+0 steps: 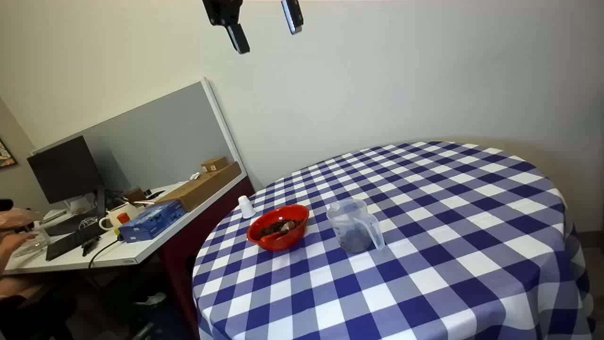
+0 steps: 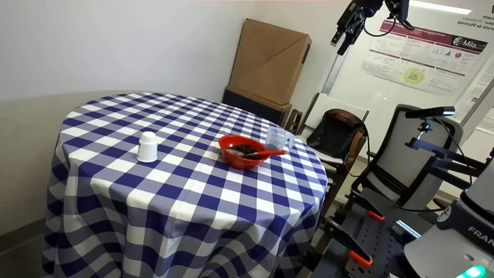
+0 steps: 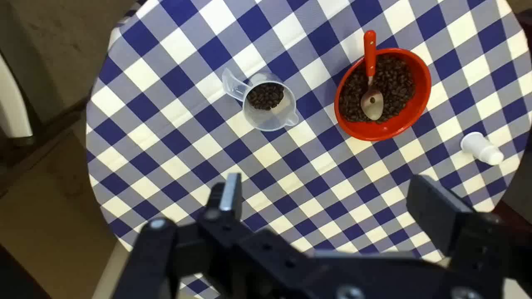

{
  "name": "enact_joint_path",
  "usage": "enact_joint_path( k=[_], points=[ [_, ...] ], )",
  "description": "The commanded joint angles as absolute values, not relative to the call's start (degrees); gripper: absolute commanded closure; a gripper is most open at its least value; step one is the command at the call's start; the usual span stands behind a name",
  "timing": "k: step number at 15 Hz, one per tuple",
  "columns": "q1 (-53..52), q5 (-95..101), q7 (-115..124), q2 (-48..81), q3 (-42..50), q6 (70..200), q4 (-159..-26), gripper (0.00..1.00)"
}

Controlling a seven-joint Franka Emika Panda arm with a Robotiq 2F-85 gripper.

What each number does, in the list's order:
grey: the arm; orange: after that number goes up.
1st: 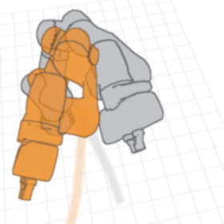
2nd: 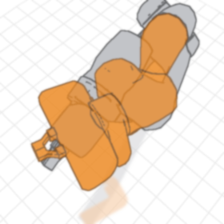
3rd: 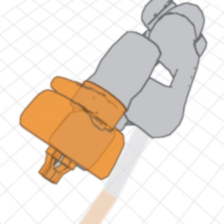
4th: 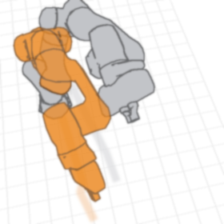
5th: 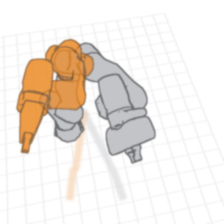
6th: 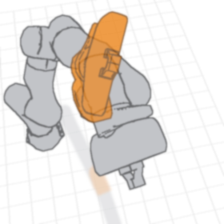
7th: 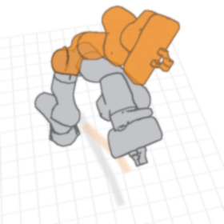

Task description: Pour the contents in the clear jar into the red bowl

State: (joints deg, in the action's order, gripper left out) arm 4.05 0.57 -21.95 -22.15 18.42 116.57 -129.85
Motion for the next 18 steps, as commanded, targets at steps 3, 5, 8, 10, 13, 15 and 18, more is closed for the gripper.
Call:
enact_joint_path(
  k=[3, 5, 8, 10, 13, 15, 18],
  points=[
    [5.31, 0.81, -23.61, -21.79, 17.18, 115.64, -129.70, 0.00],
    [5.10, 2.93, -28.04, -20.87, 17.38, 116.25, -130.11, 0.00],
    [5.21, 6.42, -32.16, -18.03, 17.27, 119.91, -129.69, 0.00],
    [5.01, 8.42, -34.71, -15.56, 17.23, 123.86, -128.97, 0.00],
    [4.58, 9.21, -39.24, -11.36, 16.71, 128.99, -128.02, 0.00],
    [4.22, 9.35, -43.09, -8.11, 15.62, 131.01, -127.54, 0.00],
    [3.79, 8.16, -49.87, -2.65, 13.52, 131.28, -126.32, 0.00]
  ],
)
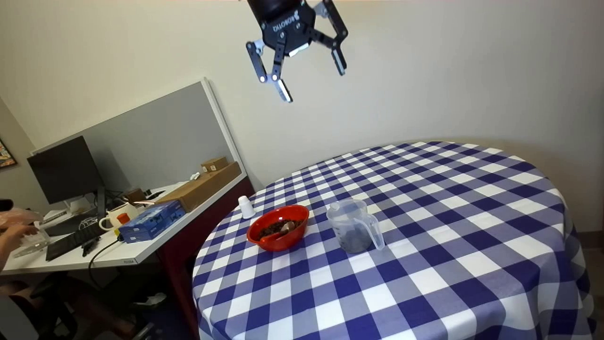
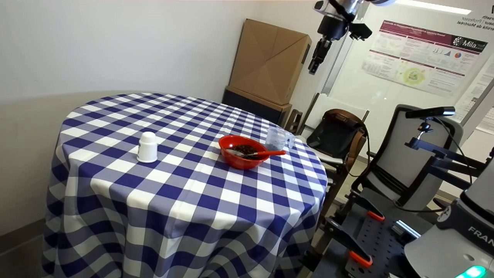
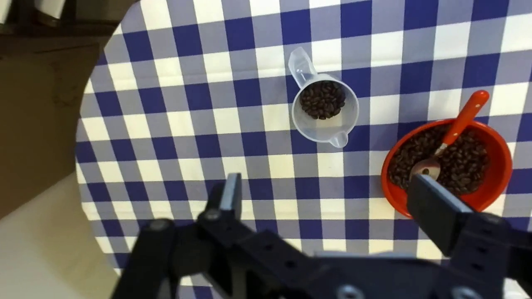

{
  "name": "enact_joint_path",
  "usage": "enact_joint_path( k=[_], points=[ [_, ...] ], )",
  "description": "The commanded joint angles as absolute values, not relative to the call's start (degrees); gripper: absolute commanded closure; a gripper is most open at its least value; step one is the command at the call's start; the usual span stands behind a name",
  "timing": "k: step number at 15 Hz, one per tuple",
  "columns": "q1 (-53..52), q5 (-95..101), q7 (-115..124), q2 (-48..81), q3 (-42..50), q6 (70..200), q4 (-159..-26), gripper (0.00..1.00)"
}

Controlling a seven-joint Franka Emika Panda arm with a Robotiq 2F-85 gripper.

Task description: Pour the contents in the clear jar into the red bowl

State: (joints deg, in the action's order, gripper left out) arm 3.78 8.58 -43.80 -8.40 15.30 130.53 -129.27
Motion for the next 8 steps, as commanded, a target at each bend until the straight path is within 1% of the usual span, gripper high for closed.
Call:
enact_joint_path(
  k=[1, 8],
  points=[
    [3.93, 7.98, -51.73, -0.87, 12.76, 130.91, -125.44, 0.00],
    [6.98, 12.23, -56.23, 11.40, 10.16, 129.69, -116.61, 0.00]
  ],
)
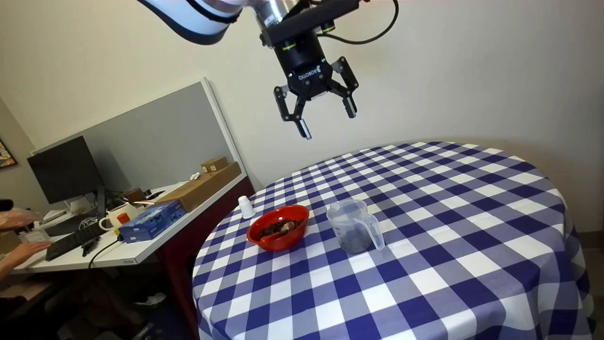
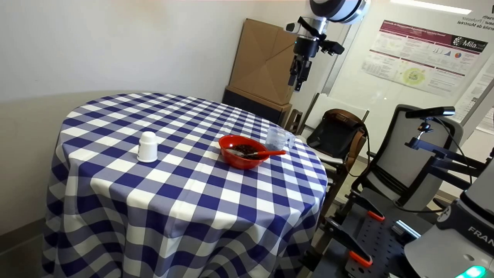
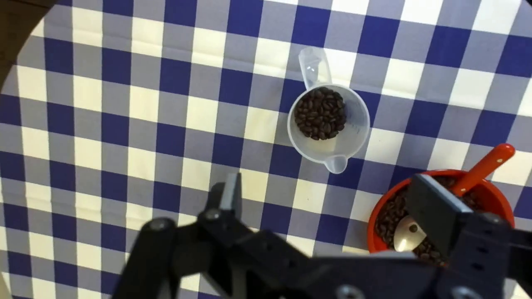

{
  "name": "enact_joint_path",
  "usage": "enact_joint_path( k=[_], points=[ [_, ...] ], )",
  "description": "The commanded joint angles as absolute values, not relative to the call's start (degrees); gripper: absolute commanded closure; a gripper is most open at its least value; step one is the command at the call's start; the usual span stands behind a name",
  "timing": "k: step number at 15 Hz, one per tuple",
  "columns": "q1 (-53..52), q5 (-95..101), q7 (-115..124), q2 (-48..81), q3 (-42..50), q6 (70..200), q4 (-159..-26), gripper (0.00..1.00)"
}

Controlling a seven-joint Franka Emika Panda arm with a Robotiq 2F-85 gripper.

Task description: Pour the contents in the clear jar into the red bowl

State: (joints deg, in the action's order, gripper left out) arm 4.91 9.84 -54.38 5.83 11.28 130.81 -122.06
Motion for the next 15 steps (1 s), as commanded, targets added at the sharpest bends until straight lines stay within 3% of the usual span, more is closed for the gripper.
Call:
enact_joint_path(
  k=[1, 15],
  points=[
    [7.42, 13.02, -56.26, 12.68, 10.10, 129.43, -115.77, 0.00],
    [9.93, 23.28, -56.40, 15.26, 10.01, 130.56, -121.02, 0.00]
  ],
)
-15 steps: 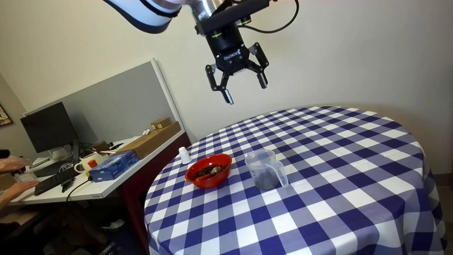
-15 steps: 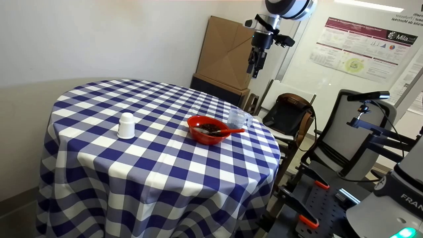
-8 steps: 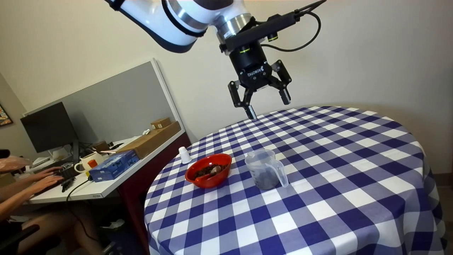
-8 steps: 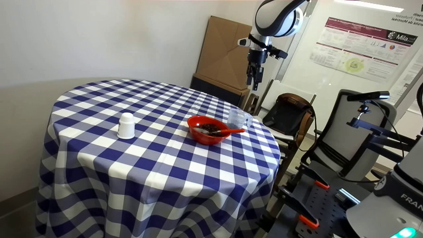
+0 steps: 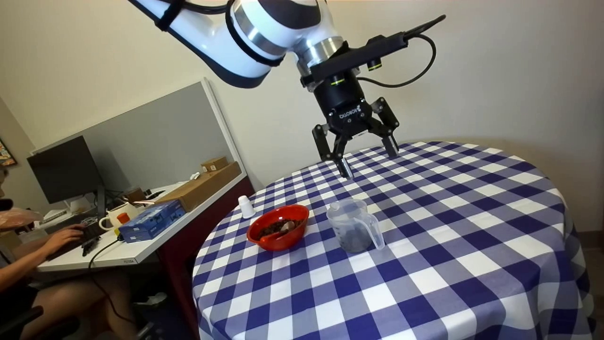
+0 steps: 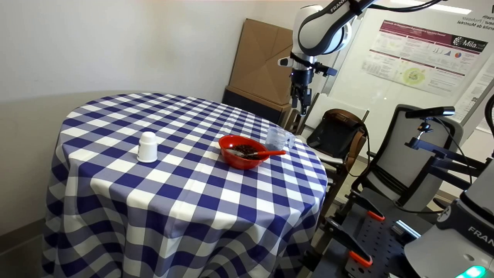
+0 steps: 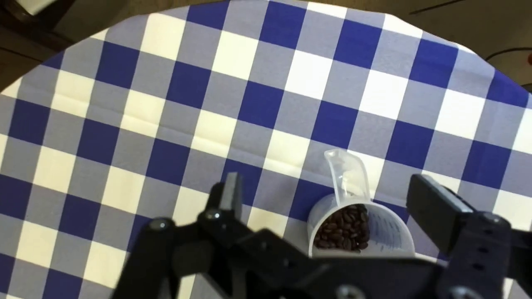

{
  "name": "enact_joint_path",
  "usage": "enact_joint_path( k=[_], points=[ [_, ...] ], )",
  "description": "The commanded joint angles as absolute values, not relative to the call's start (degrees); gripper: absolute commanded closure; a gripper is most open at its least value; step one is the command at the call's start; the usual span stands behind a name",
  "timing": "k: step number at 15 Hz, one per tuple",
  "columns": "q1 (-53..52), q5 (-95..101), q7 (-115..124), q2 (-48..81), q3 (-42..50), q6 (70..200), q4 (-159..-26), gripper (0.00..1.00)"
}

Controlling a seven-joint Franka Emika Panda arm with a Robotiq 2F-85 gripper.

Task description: Pour the contents in the clear jar into the red bowl

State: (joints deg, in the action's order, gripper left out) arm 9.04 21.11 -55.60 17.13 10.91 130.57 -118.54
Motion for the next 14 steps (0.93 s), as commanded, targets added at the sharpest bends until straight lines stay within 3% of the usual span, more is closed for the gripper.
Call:
enact_joint_path(
  k=[1, 14],
  points=[
    [9.90, 23.64, -56.05, 15.11, 10.01, 130.91, -121.66, 0.00],
    [9.66, 25.15, -54.01, 17.42, 9.42, 140.29, -127.51, 0.00]
  ],
)
